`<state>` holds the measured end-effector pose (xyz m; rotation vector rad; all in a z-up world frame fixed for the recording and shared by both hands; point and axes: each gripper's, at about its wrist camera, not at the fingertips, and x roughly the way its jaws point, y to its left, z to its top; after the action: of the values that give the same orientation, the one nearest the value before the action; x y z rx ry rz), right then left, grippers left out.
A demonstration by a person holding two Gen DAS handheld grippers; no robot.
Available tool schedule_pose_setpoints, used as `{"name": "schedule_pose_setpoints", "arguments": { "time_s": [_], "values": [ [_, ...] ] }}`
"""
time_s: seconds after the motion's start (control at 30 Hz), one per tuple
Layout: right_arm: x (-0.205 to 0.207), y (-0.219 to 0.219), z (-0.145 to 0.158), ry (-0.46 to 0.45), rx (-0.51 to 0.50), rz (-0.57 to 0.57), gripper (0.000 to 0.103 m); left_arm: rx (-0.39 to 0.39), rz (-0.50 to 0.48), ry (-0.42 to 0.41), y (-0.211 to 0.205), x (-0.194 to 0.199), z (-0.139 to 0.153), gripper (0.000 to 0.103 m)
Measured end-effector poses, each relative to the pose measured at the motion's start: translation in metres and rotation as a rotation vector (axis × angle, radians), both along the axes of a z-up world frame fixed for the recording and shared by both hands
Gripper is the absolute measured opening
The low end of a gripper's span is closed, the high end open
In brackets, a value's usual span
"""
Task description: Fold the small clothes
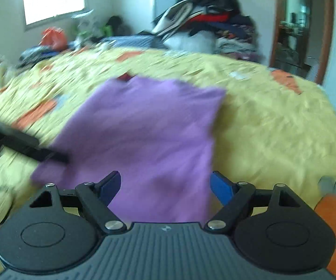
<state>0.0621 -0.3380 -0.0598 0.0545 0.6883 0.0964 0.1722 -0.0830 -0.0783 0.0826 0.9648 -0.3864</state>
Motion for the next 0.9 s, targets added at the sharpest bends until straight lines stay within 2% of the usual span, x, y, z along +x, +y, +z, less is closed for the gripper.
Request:
{"name": "schedule_pose_setpoints", "arguments": {
  "time_s": [0.03,0.17,0.23,0.4,0.53,0.63,0.7,0.73,0.77,0.8,0.83,0.87,0.9],
  "values": [
    [0.01,-0.008,-0.001,0.002,0.03,0.0,0.084,-0.01,0.007,0.0,0.001,0.003,0.002,0.103],
    [0.058,-0.05,-0.018,0.066,0.277,-0.002,0.084,-0.043,0.028,0.038,0.002,0.024,0.001,0.103],
    [0.076,-0.063,-0.031,0.102,0.333,-0.023,0.084,-0.051,0.032,0.049,0.0,0.031,-0.001,0.103],
    [0.086,-0.076,-0.041,0.09,0.451,0.008,0.085,-0.064,0.009,0.056,-0.014,0.044,-0.007,0.103],
    [0.09,-0.062,-0.041,0.092,0.44,0.073,0.085,-0.067,-0.011,0.045,-0.026,0.051,-0.008,0.103],
    [0.09,-0.042,-0.039,0.087,0.367,0.096,0.084,-0.098,-0.031,0.061,-0.033,0.055,-0.008,0.102],
    [0.087,-0.029,-0.038,0.077,0.308,0.093,0.076,-0.139,-0.052,0.072,-0.038,0.056,-0.007,0.098],
    [0.084,-0.022,-0.037,0.075,0.276,0.095,0.071,-0.16,-0.055,0.076,-0.039,0.056,-0.007,0.088],
    [0.084,-0.016,-0.035,0.076,0.239,0.08,0.058,-0.149,-0.054,0.069,-0.042,0.056,-0.005,0.073],
    [0.083,-0.016,-0.034,0.082,0.231,0.063,0.048,-0.146,-0.07,0.072,-0.044,0.057,-0.003,0.066],
    [0.084,-0.017,-0.034,0.09,0.247,0.049,0.045,-0.155,-0.072,0.087,-0.044,0.058,-0.002,0.06],
    [0.082,-0.019,-0.034,0.093,0.256,0.039,0.035,-0.167,-0.07,0.108,-0.042,0.062,-0.001,0.052],
    [0.082,-0.019,-0.035,0.097,0.269,0.036,0.031,-0.182,-0.076,0.125,-0.039,0.065,0.0,0.048]
  ]
}}
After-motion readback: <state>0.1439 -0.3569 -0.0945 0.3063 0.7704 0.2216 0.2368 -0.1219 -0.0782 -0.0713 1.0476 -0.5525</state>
